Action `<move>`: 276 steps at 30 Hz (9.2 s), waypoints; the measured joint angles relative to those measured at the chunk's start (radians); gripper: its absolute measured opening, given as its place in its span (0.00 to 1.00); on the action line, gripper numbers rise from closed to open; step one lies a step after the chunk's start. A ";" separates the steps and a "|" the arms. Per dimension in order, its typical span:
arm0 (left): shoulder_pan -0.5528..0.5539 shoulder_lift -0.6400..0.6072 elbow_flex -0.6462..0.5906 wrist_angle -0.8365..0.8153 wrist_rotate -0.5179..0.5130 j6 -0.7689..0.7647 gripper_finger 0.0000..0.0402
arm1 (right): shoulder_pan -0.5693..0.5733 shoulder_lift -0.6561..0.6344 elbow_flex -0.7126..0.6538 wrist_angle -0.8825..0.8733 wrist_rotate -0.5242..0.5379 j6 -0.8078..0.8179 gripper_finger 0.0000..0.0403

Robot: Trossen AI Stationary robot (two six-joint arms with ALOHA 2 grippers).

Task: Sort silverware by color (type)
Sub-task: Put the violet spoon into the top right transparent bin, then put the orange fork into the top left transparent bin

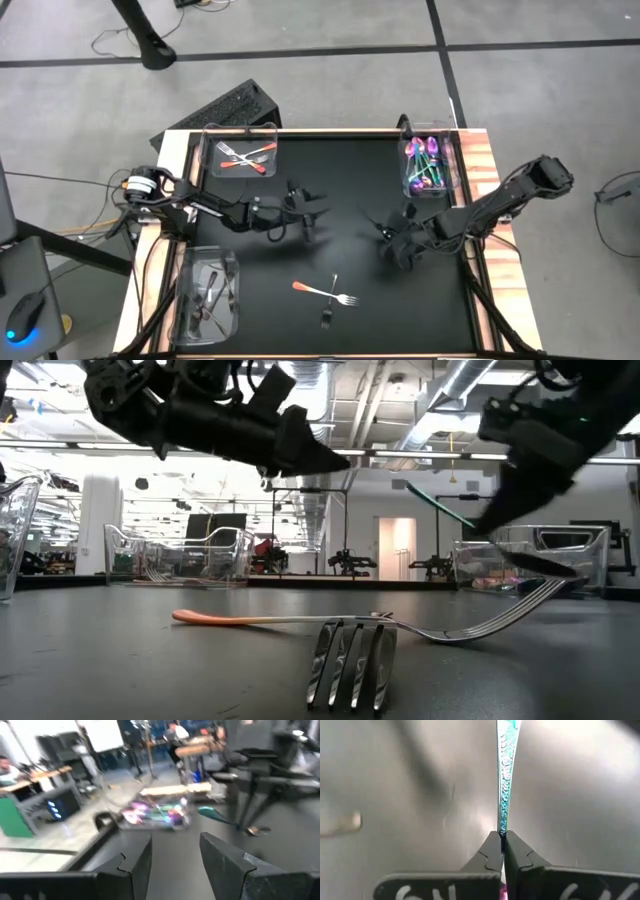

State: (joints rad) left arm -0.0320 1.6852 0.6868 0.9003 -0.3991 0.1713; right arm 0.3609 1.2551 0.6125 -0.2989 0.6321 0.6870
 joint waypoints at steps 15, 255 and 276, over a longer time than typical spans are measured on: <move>-0.031 0.000 0.000 -0.081 0.049 -0.118 0.39 | -0.015 -0.036 0.002 0.064 0.049 -0.035 0.02; 0.758 -0.582 -0.030 -1.458 -0.007 0.229 0.00 | -0.047 0.533 0.476 0.245 0.069 -0.394 0.28; 0.760 -0.573 -0.030 -1.365 -0.153 0.164 0.26 | -0.047 0.533 0.476 0.218 0.070 -0.365 0.28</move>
State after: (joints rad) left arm 0.7284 1.1126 0.6571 -0.4649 -0.5521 0.3354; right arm 0.3134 1.7878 1.0889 -0.0808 0.7021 0.3223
